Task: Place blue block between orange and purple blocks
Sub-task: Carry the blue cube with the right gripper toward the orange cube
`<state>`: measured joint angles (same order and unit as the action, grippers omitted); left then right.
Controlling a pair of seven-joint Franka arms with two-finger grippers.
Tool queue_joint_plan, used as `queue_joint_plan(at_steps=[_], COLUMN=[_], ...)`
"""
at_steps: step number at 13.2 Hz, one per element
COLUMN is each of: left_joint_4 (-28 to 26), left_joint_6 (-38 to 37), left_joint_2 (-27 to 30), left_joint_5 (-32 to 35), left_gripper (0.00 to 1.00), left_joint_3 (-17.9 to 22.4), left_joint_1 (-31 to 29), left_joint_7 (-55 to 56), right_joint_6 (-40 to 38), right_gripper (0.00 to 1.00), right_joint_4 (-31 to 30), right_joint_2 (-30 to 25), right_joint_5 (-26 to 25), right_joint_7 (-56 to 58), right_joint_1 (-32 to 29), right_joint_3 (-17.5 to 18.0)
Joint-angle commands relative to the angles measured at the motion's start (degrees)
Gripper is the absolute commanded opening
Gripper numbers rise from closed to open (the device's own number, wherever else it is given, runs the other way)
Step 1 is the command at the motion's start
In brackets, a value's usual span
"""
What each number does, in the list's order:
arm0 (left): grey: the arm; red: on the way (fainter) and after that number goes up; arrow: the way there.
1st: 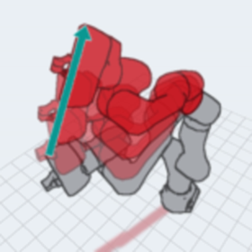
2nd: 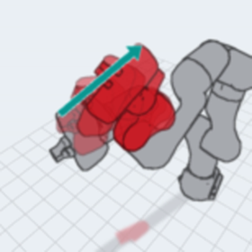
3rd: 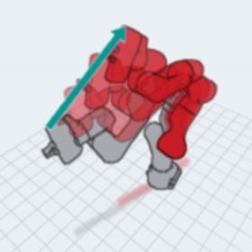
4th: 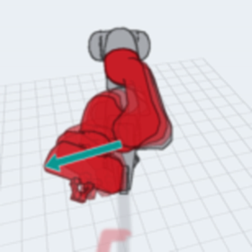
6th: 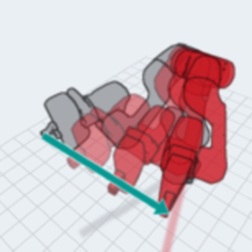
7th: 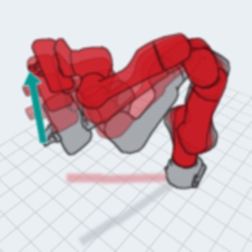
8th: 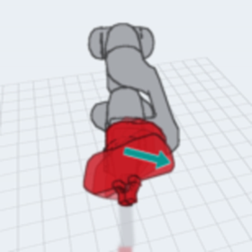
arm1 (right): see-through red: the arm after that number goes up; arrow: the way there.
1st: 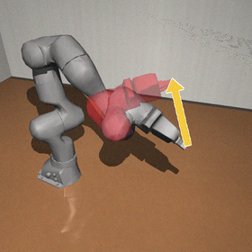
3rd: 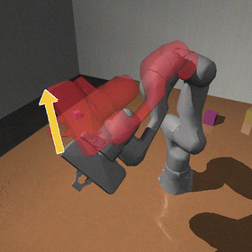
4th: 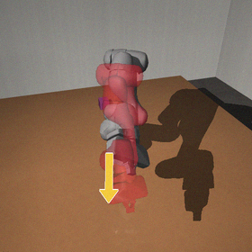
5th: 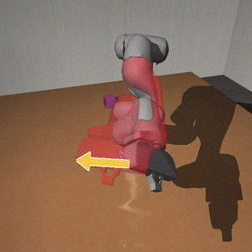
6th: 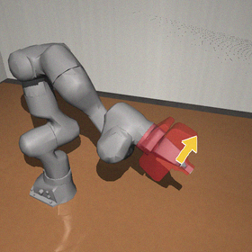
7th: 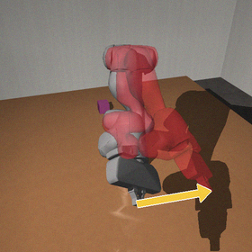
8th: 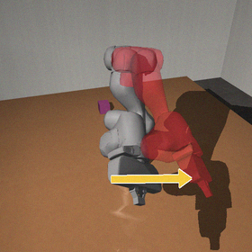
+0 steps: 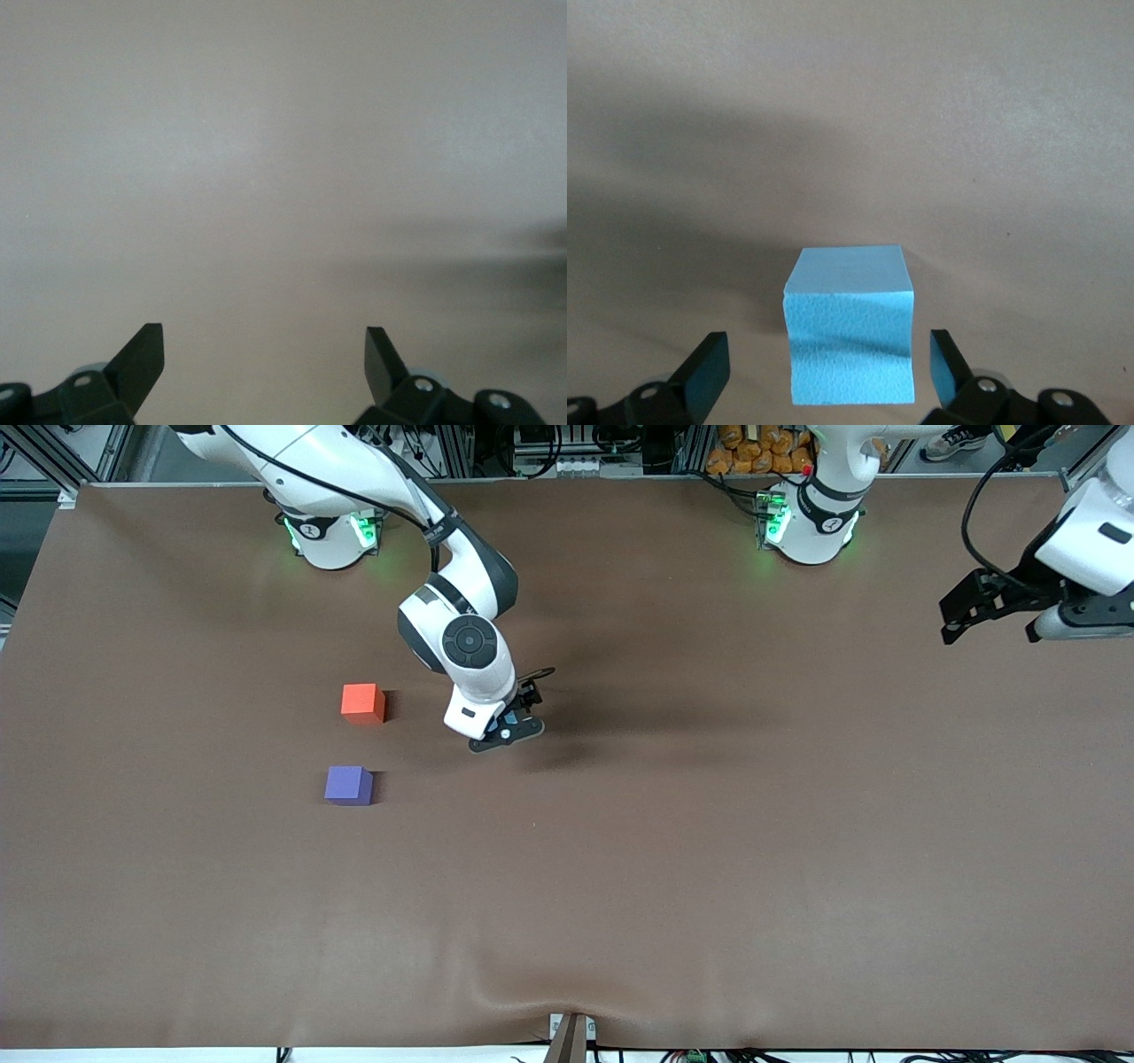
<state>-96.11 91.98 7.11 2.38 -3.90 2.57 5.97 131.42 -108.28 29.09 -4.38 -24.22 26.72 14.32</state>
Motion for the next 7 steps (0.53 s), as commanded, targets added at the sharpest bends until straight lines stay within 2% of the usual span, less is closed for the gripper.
queue_joint_plan(at_steps=[1,7], left_joint_4=[0.7,0.7], left_joint_6=[-1.4,-1.4], left_joint_2=[0.5,-0.5], left_joint_5=[-0.3,-0.4], left_gripper=[1.00,1.00], left_joint_3=[-0.3,-0.6], left_joint_1=[-1.0,-1.0], left_joint_7=[-1.7,-2.8], right_joint_6=[2.3,8.0], right_gripper=[1.00,1.00], right_joint_4=[-2.6,-4.7], right_joint_2=[-1.0,0.1], right_joint_5=[-1.8,-2.3], right_joint_7=[-2.0,-2.1], right_joint_1=[0.0,0.0], right_joint_3=[0.1,0.0])
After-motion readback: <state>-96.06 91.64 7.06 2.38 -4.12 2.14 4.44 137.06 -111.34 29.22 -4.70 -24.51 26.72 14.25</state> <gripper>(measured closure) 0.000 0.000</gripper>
